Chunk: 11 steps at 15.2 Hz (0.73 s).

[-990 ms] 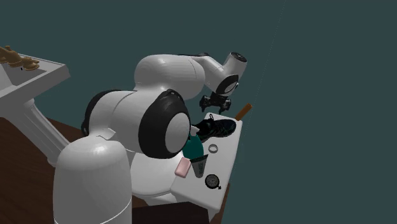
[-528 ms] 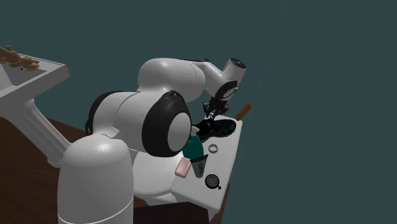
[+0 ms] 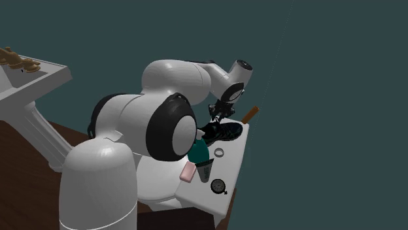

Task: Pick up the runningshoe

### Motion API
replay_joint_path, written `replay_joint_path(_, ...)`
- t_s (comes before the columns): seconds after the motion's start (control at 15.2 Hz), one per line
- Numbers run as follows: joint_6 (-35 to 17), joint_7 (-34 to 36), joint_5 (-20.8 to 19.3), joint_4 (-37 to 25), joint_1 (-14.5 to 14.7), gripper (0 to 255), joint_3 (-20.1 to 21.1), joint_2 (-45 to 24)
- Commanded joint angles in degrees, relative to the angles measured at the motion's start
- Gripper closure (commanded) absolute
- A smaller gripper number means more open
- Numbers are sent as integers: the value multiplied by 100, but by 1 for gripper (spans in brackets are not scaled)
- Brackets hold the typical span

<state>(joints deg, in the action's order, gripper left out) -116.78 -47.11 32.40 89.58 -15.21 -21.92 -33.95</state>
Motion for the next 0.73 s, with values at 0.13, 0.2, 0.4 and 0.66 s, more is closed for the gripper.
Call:
replay_joint_path(0.13,155,76,-68,-64,13,255,-36,107)
replay_joint_path(0.2,208,101,-89,-89,17,255,-47,140)
replay_joint_path(0.4,369,176,-151,-174,25,255,-78,234)
replay_joint_path(0.66,592,276,-228,-308,30,255,-114,347)
